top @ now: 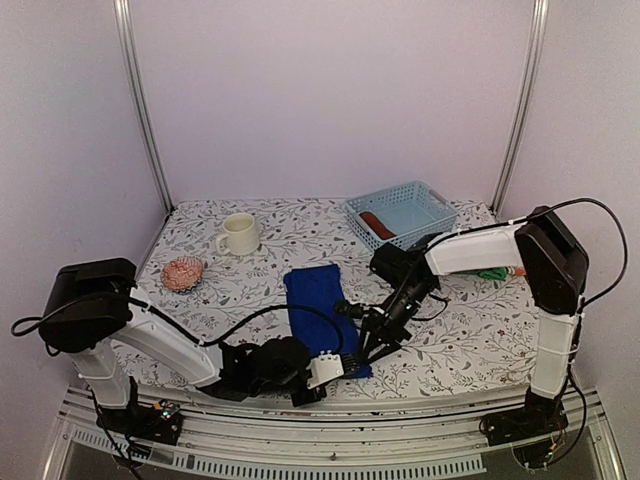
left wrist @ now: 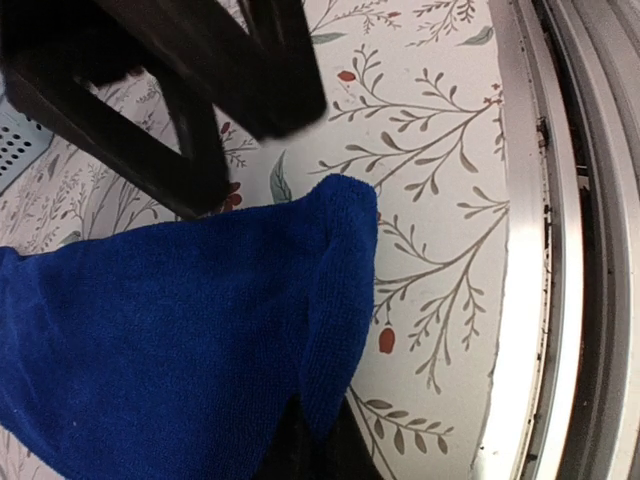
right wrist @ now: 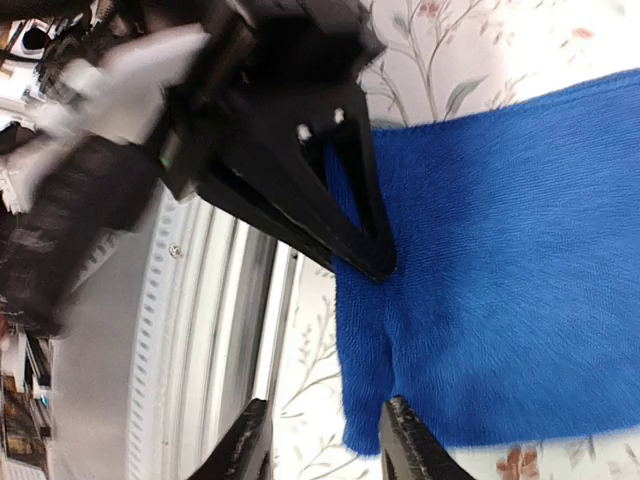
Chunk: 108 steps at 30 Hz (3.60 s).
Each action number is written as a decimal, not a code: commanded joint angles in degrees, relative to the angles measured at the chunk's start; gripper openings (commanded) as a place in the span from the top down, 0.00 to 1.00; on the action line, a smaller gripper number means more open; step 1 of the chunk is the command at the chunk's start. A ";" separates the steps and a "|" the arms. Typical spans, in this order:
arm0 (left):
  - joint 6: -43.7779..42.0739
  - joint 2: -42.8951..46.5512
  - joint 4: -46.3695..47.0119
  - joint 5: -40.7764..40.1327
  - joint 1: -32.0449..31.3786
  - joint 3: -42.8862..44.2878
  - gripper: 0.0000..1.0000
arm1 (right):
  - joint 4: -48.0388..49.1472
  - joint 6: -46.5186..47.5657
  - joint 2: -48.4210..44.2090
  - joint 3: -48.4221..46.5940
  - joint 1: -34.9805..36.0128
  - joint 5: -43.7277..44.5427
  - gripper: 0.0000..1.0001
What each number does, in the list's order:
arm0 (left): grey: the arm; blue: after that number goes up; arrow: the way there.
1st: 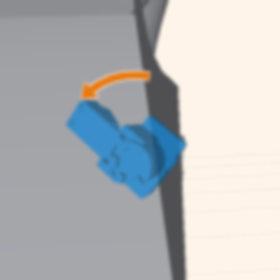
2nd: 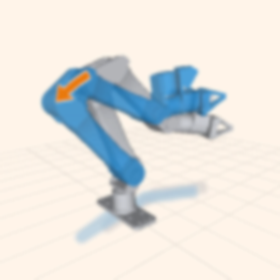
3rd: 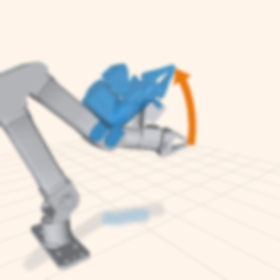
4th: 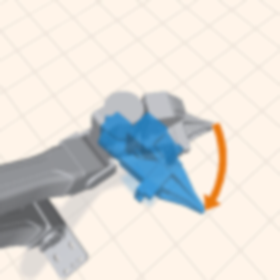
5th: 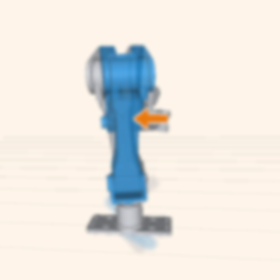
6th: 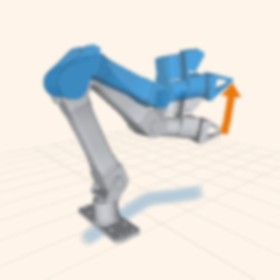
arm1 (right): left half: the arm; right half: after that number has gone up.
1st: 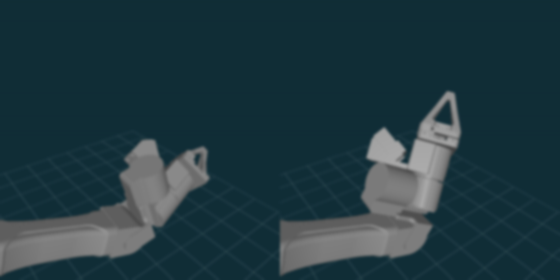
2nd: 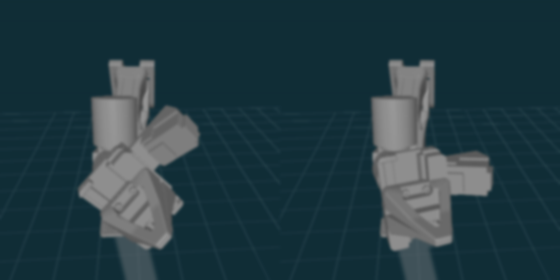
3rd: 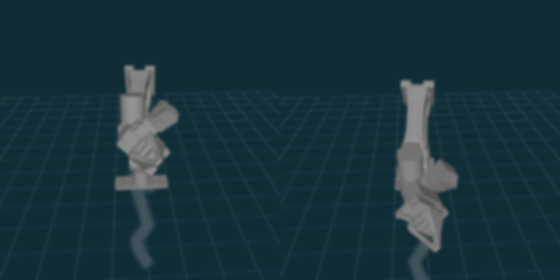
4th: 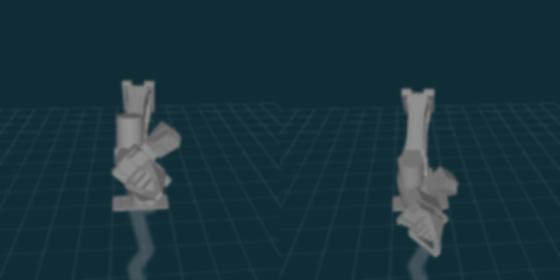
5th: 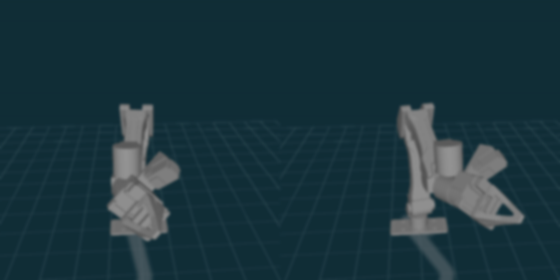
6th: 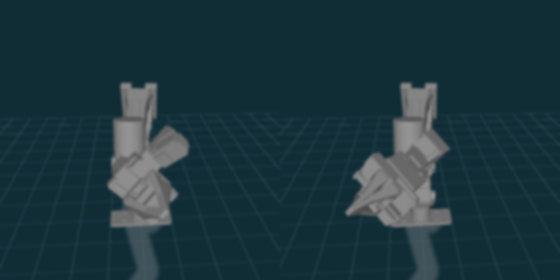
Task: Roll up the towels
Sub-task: Roll the towel at the center of the board.
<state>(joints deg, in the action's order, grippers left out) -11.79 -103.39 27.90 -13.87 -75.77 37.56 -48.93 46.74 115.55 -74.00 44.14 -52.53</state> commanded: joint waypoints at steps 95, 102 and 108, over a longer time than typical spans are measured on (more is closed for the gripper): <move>44.12 27.93 -2.16 8.39 11.15 -19.53 0.64 | 10.02 -7.48 -5.66 11.47 15.69 23.23 0.97; 33.55 32.88 -1.84 -12.26 -5.22 -21.37 0.58 | -8.16 -6.68 6.79 -4.40 8.51 7.74 0.97; 16.54 18.60 -7.48 -16.26 -13.80 -7.76 0.60 | -18.40 -5.38 17.59 -15.41 3.25 2.45 0.97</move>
<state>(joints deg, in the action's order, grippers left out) 18.90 -76.82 24.40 -23.92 -85.60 21.21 -55.18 40.51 126.78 -86.35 49.84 -46.94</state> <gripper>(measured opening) 0.410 0.067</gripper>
